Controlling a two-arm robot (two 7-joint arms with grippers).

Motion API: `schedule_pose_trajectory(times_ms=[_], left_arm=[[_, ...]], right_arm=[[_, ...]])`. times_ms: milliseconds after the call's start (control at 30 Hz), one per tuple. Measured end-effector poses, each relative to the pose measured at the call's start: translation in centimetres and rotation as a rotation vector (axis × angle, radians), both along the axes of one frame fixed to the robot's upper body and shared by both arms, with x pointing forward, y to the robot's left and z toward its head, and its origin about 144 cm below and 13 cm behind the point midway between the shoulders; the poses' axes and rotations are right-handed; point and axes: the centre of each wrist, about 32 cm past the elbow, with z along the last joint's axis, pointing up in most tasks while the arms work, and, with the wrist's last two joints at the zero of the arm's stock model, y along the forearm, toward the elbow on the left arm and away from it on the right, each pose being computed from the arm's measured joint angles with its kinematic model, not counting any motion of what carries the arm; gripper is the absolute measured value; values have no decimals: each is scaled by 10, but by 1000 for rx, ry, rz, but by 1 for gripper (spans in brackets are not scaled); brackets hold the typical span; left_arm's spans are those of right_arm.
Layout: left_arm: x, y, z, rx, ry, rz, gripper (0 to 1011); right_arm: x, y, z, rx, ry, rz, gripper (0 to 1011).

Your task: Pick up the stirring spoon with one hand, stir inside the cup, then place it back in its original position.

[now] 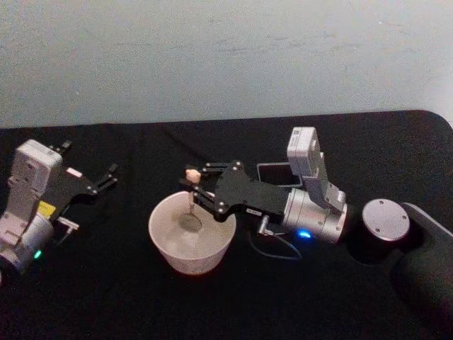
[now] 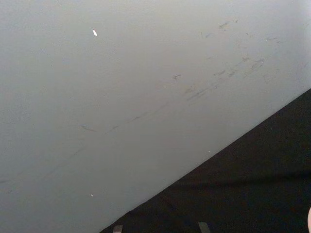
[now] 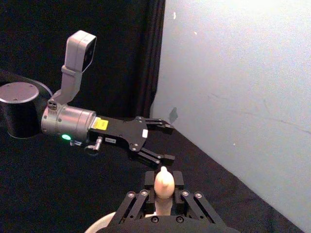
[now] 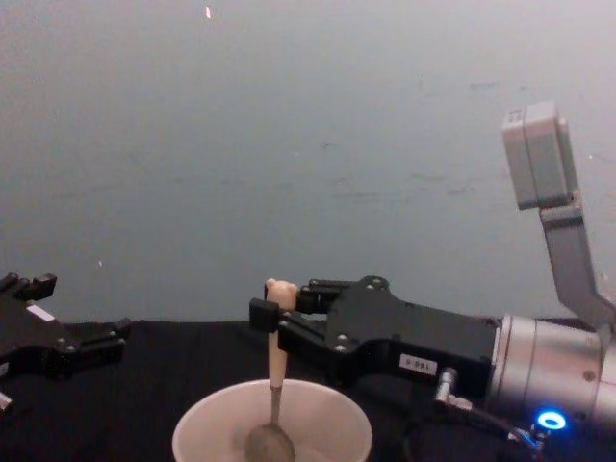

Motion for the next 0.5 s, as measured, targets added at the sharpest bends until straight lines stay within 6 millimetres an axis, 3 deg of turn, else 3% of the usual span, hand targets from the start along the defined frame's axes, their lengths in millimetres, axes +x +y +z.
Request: schedule_pose_trajectory(times_ms=[500], left_arm=[[0, 0, 0, 0, 0, 0, 1001]], right_arm=[[-14, -25, 7, -11, -30, -19, 212]])
